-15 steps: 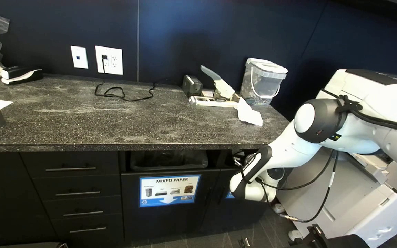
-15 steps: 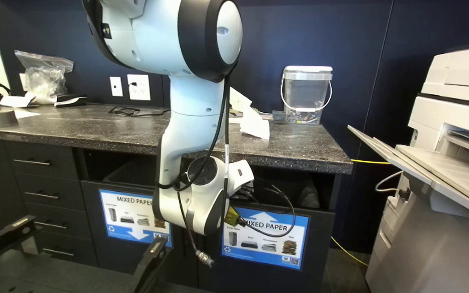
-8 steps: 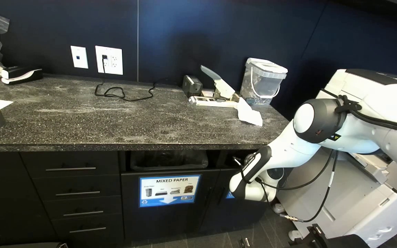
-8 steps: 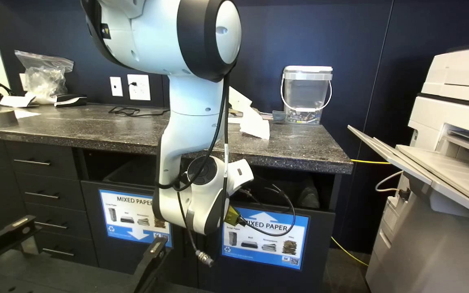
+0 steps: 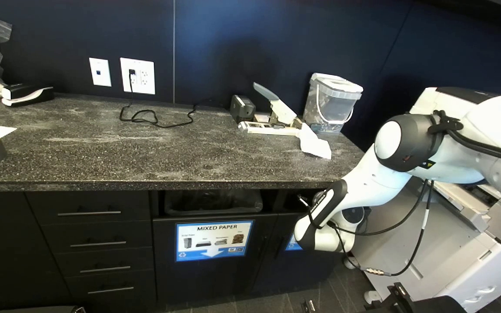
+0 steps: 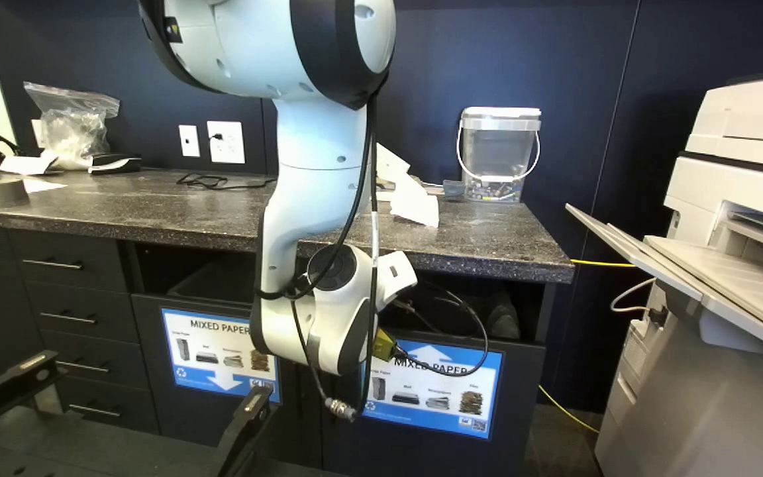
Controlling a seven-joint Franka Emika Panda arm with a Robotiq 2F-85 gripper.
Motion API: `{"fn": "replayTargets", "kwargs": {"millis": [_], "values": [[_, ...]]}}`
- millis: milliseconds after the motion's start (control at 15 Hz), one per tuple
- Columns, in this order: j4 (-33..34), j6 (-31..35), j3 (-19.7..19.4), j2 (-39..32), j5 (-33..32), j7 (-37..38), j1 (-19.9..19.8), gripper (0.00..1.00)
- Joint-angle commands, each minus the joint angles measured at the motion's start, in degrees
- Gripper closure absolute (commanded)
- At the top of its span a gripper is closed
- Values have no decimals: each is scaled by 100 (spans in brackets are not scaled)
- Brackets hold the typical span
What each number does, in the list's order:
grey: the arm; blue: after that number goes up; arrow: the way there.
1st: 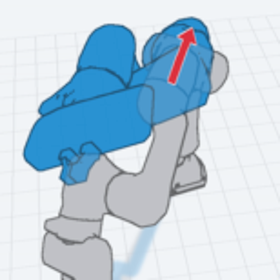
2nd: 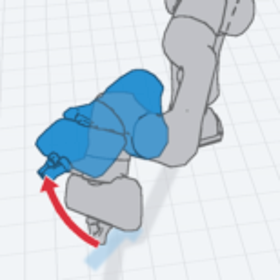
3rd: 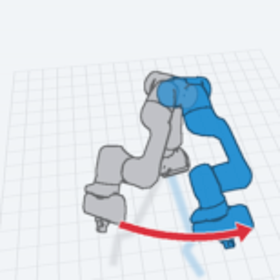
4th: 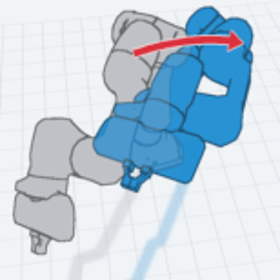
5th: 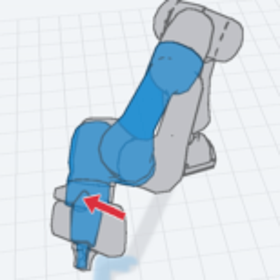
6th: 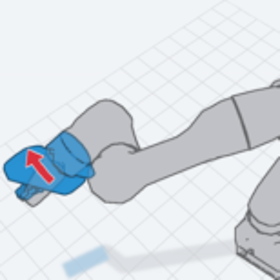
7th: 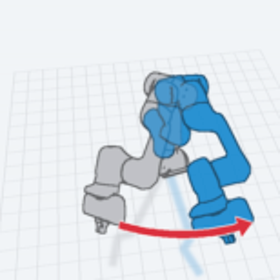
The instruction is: Pick up the papers from the counter and throw them in the bin
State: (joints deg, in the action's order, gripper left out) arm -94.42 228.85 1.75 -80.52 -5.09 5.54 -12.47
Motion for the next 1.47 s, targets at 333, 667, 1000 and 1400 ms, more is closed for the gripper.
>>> {"fn": "replayTargets", "kwargs": {"millis": [333,667,1000,1400], "values": [[-2361,-827,-89,1966,-378,44,-56,0],[-3482,-2620,-62,3330,-614,-172,-131,0],[-3998,-4687,-63,4770,-465,-646,-142,0],[-3530,-6163,-107,5854,-210,-1129,-40,0]]}}
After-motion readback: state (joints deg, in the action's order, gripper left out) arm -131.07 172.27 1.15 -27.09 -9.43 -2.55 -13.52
